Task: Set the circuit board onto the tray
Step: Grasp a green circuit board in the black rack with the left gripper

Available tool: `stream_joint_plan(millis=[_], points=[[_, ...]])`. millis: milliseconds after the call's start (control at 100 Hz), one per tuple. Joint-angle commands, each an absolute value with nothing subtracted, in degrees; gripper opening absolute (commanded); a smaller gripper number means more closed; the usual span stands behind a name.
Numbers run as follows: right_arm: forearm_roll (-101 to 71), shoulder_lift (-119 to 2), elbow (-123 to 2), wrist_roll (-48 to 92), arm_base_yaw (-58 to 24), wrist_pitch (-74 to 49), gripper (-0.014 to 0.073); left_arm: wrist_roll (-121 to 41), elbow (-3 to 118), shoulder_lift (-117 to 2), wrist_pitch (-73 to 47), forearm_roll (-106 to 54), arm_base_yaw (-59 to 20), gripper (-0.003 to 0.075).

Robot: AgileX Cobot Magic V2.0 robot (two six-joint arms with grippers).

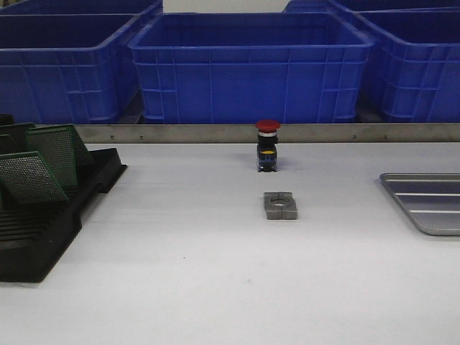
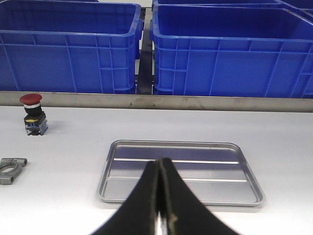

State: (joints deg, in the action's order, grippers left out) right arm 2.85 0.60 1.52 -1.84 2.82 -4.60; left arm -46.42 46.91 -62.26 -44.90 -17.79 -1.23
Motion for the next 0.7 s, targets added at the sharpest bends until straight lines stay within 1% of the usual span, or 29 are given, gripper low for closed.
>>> stream_joint_plan(millis=[0,130,270,470,690], points=[[2.8,2.1,0.8,-1.4,3.0,-0.4,-0.0061,-56.1,49.3,-64.1,-42.9,-21.7,-1.6,0.0407],[2.8,2.1,0.8,-1.4,3.0,-0.4,-0.0061,-70.6,49.4,-67.5,-42.4,-22.4,-1.6,0.0407],[2.8,2.1,0.8,-1.4,3.0,-0.4,-0.0061,-77.0,49.4,-70.6,-37.1,-22.2,-2.9,0.0407],[2.8,2.1,0.8,-1.4,3.0,-0.4,-0.0061,-83.0,49.4,-75.1,-26.7,-22.1,-6.6,0.0407],[2.8,2.1,0.8,-1.4,3.0,-0.4,-0.0061,-83.3,50.8,-81.2,-23.6,-21.9,-10.0,0.0407]])
